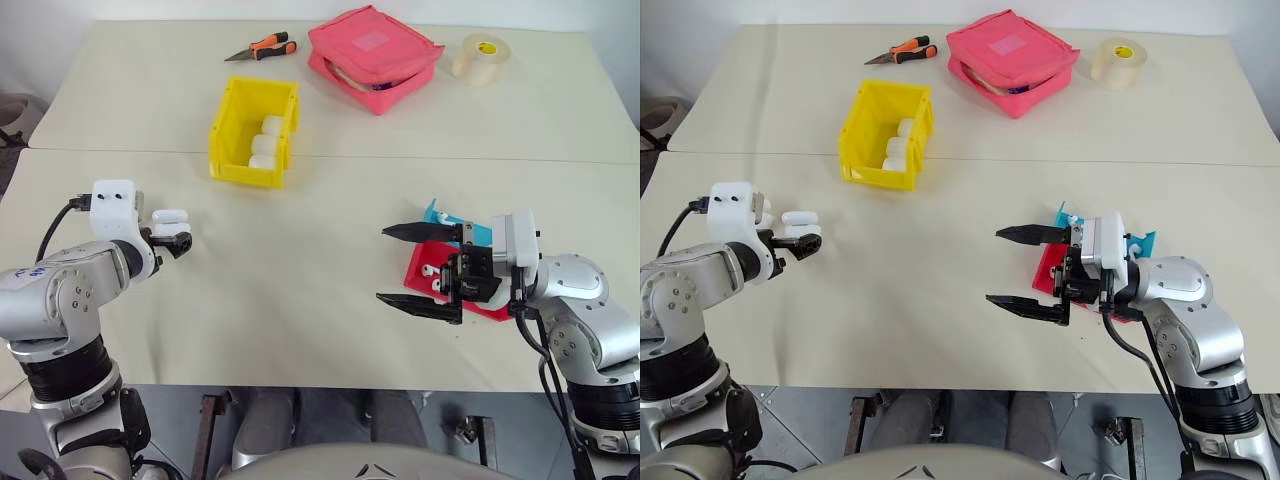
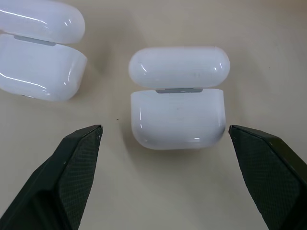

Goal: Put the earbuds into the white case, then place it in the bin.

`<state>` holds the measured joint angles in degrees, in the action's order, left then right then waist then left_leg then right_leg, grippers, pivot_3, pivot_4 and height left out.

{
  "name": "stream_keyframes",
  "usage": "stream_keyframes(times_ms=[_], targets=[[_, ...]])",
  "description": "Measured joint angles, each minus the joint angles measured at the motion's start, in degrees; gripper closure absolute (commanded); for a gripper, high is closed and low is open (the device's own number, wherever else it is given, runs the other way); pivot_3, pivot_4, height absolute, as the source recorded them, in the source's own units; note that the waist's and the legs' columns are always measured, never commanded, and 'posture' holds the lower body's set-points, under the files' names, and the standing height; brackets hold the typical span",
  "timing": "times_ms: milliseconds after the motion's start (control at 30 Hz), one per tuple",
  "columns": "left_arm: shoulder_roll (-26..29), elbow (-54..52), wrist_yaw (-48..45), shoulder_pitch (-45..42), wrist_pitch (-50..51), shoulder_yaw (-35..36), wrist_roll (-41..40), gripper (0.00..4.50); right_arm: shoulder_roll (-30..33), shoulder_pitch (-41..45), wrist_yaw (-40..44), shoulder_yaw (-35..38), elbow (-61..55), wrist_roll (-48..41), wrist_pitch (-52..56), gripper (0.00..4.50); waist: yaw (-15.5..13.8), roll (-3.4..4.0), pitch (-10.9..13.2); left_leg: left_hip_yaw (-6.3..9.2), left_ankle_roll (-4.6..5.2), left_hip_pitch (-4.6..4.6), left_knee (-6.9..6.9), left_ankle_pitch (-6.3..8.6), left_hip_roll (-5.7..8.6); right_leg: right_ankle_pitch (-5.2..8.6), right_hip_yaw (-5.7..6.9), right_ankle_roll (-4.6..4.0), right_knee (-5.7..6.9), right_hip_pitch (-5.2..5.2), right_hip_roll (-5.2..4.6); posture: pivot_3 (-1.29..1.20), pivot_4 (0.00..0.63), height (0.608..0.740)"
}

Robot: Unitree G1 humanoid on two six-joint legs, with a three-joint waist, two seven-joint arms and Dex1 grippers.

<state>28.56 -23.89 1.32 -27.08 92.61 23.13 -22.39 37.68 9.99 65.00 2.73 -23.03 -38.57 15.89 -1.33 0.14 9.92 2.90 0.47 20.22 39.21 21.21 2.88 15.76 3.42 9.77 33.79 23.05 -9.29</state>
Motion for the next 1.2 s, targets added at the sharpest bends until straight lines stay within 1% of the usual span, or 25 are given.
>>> stream_keyframes(times_ms=[100,233,533,633,767,900,967,1067,1200], targets=[[-1.69,0.57,-0.04,-1.33,0.00,-1.75,0.88,0.01,-0.19,-0.49,-0.63,-0.02,-0.68,-0.02,0.46,0.00,-0.16,-0.04,0.03,0.01,0.00,0.02,0.00,0.00,0.03,0.00,0.00,0.00,-0.01,0.00,-0.01,0.00,0.150,0.740],[-3.00,2.19,0.13,-1.83,-0.02,-2.26,2.28,0.01,-0.28,-0.61,-1.24,-0.02,-1.53,-0.55,0.50,0.00,0.04,-0.05,0.03,-0.01,0.00,0.02,0.00,0.00,0.01,0.00,0.01,0.00,0.00,0.02,0.00,0.00,0.150,0.740],[-3.55,2.25,-0.17,-1.91,-0.11,-2.25,4.78,0.01,-2.34,-1.26,-3.21,-0.10,-1.65,-0.83,0.44,0.00,-0.01,-0.05,0.03,-0.01,-0.02,0.01,0.01,-0.01,0.01,0.00,0.00,0.00,0.03,0.02,0.00,0.00,0.150,0.740],[-3.40,2.23,-0.79,-1.59,-0.31,-2.48,5.16,0.56,-2.67,-1.57,-3.33,-0.31,-1.65,-0.81,0.43,0.00,0.03,-0.05,0.03,-0.02,-0.02,0.00,0.01,-0.01,0.01,0.00,-0.01,0.00,0.04,0.02,0.00,0.00,0.150,0.740],[-2.85,2.25,-2.07,-1.29,-0.75,-2.98,5.94,1.70,-2.71,-1.57,-3.34,-0.31,-1.66,-0.61,0.34,0.00,0.00,-0.05,0.03,-0.03,-0.02,0.00,0.01,-0.01,0.01,0.00,-0.01,0.00,0.05,0.02,0.00,0.00,0.150,0.740],[-2.62,2.23,-3.14,-0.81,-1.66,-3.42,6.48,1.74,-2.98,-1.58,-3.34,-0.31,-1.66,-0.22,0.23,0.00,0.00,-0.05,0.03,-0.03,-0.02,0.00,0.01,-0.01,0.01,0.00,-0.01,0.00,0.04,0.02,0.00,0.00,0.150,0.740],[-2.74,2.02,-4.35,0.86,-4.56,-2.90,6.47,1.74,-3.06,-1.67,-3.34,-0.32,-1.66,0.24,0.14,0.00,0.00,-0.04,0.02,-0.03,-0.02,-0.01,0.01,-0.01,0.01,0.00,-0.01,0.00,0.05,0.02,0.00,0.00,0.150,0.740],[-2.93,1.79,-9.01,6.18,-14.10,-0.92,5.26,1.74,-3.07,-2.29,-3.33,-0.26,-1.64,0.65,-0.24,0.00,0.02,-0.04,0.02,-0.03,-0.02,0.00,0.01,-0.01,-0.03,0.00,0.00,0.00,0.04,0.02,0.00,0.00,0.150,0.740],[-4.66,-0.08,-24.01,16.33,-36.93,1.91,-0.48,1.74,-2.37,-3.07,-3.31,0.04,-1.64,1.40,-0.59,0.00,0.11,-0.05,0.03,-0.07,-0.02,0.06,0.02,0.00,-0.20,0.00,0.03,-0.01,-0.08,0.03,-0.03,0.00,0.150,0.740]])
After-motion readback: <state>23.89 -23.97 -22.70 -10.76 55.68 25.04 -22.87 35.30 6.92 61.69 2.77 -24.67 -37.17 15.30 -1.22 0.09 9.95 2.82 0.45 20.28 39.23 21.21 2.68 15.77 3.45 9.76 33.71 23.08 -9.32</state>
